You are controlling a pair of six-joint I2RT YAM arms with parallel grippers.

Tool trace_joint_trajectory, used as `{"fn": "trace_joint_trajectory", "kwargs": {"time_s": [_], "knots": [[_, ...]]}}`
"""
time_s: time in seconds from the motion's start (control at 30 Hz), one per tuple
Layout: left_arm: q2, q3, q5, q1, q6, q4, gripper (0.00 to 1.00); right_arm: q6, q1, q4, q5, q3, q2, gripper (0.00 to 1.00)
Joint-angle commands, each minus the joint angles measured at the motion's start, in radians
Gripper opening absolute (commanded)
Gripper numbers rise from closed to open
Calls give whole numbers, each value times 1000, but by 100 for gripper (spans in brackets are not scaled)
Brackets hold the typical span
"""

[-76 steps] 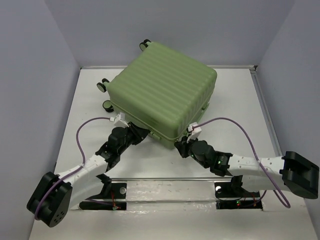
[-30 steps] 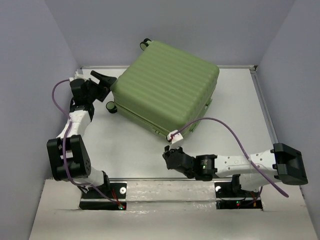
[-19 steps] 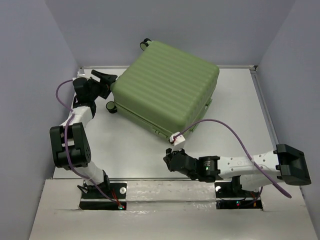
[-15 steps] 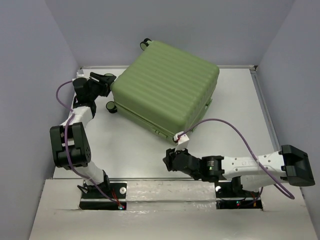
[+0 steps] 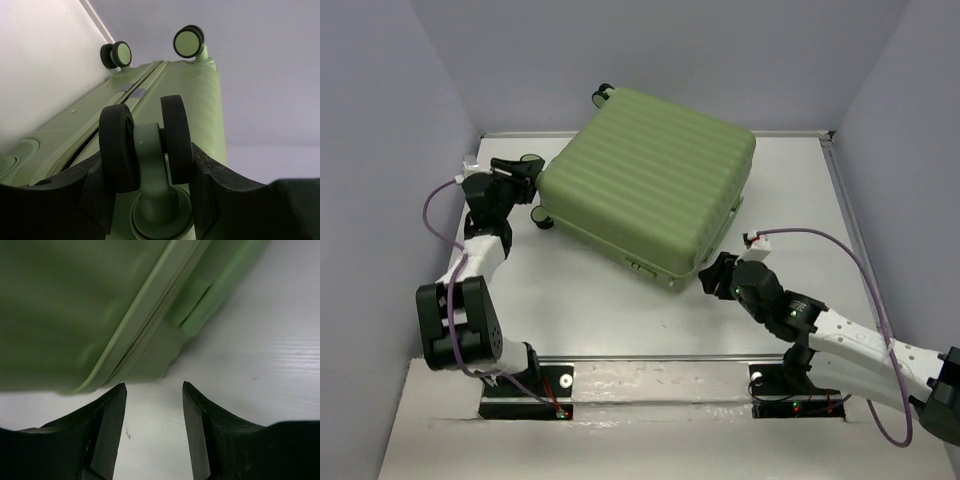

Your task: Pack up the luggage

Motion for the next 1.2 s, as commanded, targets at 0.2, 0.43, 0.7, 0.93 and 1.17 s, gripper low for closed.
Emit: {"fn": "trace_joint_trajectory", "kwargs": {"time_s": [0.2, 0.43, 0.7, 0.93, 1.17], "knots": [[-483, -408, -61, -33, 143, 115, 6, -239, -347, 336, -361, 110, 178, 47], [-868, -616, -80, -78, 180, -92, 6, -294, -595, 471, -789, 360, 410, 46], [-1097, -551, -127, -99, 203, -276, 6, -388, -646, 160, -745, 505, 378, 56], [-916, -443, -124, -99, 266, -254, 6, -321, -646, -29, -570, 247, 66, 15], [-873, -434, -110, -99, 251, -228, 6, -317, -603, 141, -794, 3, -79, 12]]}}
